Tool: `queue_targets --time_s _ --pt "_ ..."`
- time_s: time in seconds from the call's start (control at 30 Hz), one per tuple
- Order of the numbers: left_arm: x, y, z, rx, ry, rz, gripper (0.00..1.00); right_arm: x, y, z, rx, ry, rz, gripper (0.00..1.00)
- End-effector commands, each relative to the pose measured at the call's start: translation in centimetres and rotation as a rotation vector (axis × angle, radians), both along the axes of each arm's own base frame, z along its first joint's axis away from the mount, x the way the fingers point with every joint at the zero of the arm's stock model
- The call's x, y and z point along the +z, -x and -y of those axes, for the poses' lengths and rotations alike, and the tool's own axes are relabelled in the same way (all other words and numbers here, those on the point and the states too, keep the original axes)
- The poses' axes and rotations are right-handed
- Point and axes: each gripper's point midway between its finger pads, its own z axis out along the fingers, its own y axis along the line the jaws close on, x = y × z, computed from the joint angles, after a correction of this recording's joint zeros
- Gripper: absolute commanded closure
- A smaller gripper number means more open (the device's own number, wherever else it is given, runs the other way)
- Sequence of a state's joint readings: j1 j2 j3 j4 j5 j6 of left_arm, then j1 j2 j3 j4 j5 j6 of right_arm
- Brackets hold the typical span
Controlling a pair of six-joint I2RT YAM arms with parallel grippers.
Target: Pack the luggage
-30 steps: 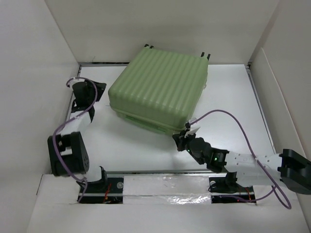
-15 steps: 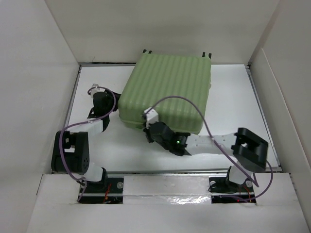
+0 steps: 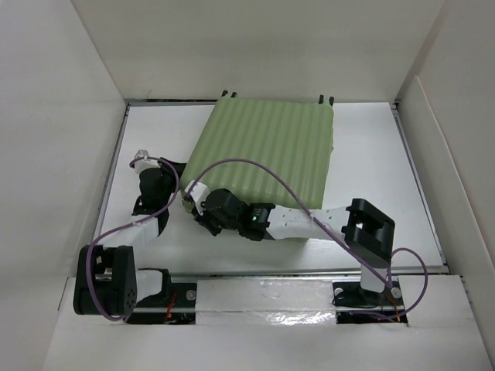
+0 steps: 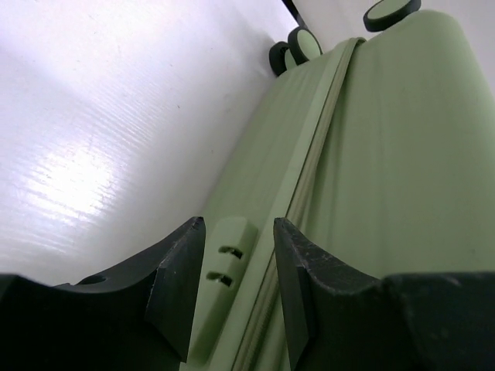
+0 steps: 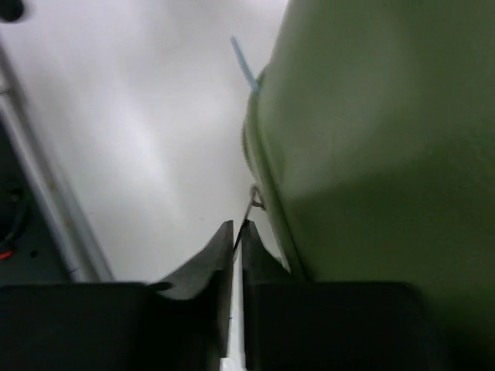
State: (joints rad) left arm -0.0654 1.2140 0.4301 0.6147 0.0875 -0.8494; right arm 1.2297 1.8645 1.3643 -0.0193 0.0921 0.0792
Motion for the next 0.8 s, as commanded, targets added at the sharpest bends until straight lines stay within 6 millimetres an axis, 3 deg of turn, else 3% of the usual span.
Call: queue_targets --time_s 0.0,0.03,0.07,0.1,0.13,0.17,0.23,0.27,0.3,0.33,0.37,0.4,0.43,0.47,0.5,0.53,0.57,0.6,0.63,0.67,0.7,0.73,0.77 --pt "2.0 2.2 5.7 -0.243 0.043 0.085 0.62 9.6 14.3 -5.2 0.524 -0.354 -0.072 0.85" --pt "1.9 2.3 5.5 -0.235 0.040 0.084 0.62 12.1 14.0 -3.8 0.491 -0.390 -0.041 0.67" --pt "1.9 2.4 5.4 -0.231 0.039 0.088 0.62 12.4 13.8 -2.8 0.473 -0.384 -0.035 0.38" --pt "2.0 2.4 5.3 -0.228 0.033 0.093 0.62 13.0 13.5 -1.7 0.446 -0.379 -0.020 0.26" --pt "2.1 2.4 5.2 -0.224 0.027 0.094 0.62 13.1 12.6 -0.5 0.389 -0.361 0.006 0.19" --pt "2.3 2.5 5.2 -0.223 0.023 0.101 0.62 15.2 12.3 1.5 0.363 -0.368 0.040 0.15" --pt "2.4 2.6 5.1 -0.220 0.021 0.104 0.62 16.1 10.9 3.8 0.303 -0.358 0.067 0.16" --pt "2.6 2.6 5.1 -0.222 0.022 0.110 0.62 16.4 9.2 5.3 0.259 -0.348 0.072 0.18" --pt "2.7 2.7 5.1 -0.224 0.021 0.114 0.62 18.9 8.5 7.3 0.234 -0.398 0.093 0.20" --pt "2.8 2.7 5.2 -0.227 0.019 0.117 0.62 19.8 7.4 8.6 0.201 -0.420 0.107 0.23" --pt "2.8 2.7 5.2 -0.229 0.015 0.122 0.62 18.8 6.1 10.3 0.147 -0.388 0.092 0.48" --pt "2.9 2.8 5.2 -0.232 0.014 0.123 0.62 21.1 2.7 14.0 0.013 -0.444 0.134 0.71" --pt "2.9 2.9 5.2 -0.234 0.012 0.124 0.62 21.7 -0.3 16.9 -0.139 -0.466 0.165 0.92" --pt "3.0 3.0 5.2 -0.237 0.008 0.131 0.63 20.0 -2.6 19.6 -0.259 -0.473 0.155 1.00" --pt "3.2 3.0 5.3 -0.242 0.006 0.136 0.64 20.4 -4.9 22.7 -0.383 -0.506 0.194 1.00" --pt "3.3 3.2 5.6 -0.254 0.003 0.142 0.64 21.4 -8.6 29.6 -0.643 -0.539 0.266 1.00" --pt "3.8 3.4 6.2 -0.271 -0.012 0.158 0.66 20.6 -10.1 32.9 -0.768 -0.549 0.267 1.00" --pt "3.8 3.6 6.5 -0.276 -0.025 0.153 0.67 18.2 -11.4 35.9 -0.881 -0.514 0.264 1.00" --pt "3.9 3.5 6.4 -0.256 -0.045 0.151 0.68 17.2 -13.2 41.3 -1.048 -0.498 0.296 1.00" --pt "4.6 3.5 6.7 -0.258 -0.054 0.165 0.69 16.2 -14.1 43.4 -1.121 -0.511 0.293 1.00" --pt "4.4 3.8 7.2 -0.265 -0.073 0.160 0.70 13.8 -14.6 44.4 -1.135 -0.499 0.236 1.00" --pt "4.5 4.0 7.4 -0.271 -0.078 0.161 0.70 12.5 -15.1 45.5 -1.148 -0.501 0.208 1.00" --pt "4.8 4.0 7.4 -0.268 -0.079 0.169 0.71 11.4 -16.4 48.0 -1.197 -0.513 0.203 1.00"
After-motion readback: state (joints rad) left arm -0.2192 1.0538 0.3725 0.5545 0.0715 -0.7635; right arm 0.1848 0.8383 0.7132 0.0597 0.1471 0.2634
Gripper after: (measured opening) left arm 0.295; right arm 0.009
